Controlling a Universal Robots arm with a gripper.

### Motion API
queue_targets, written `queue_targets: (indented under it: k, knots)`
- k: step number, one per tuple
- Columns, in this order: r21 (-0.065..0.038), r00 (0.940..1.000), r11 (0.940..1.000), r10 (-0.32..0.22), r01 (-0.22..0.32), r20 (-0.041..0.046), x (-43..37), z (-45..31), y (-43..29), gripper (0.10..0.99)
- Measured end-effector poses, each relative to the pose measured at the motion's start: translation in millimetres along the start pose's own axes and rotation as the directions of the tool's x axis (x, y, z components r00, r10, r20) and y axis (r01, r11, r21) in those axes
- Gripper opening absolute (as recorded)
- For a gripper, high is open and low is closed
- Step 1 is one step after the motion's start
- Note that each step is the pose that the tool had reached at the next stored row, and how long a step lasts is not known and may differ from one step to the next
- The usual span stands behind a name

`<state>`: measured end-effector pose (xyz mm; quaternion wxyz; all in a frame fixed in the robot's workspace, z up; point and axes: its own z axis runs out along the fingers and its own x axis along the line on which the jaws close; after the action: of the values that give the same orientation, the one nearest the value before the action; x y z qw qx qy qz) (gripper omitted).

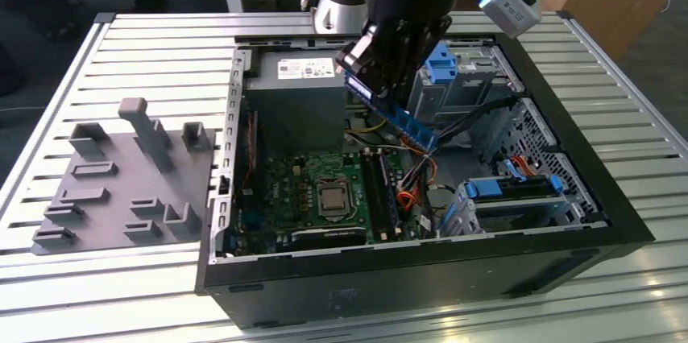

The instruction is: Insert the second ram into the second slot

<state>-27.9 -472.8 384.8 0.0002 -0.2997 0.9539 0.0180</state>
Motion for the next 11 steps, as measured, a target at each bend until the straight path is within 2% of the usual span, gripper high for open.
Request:
queue_targets:
  k: [11]
  knots:
    - [0.001,0.9985,0.9985,0.055,-0.055,0.0019,0.0,0.0,0.0,0.137]
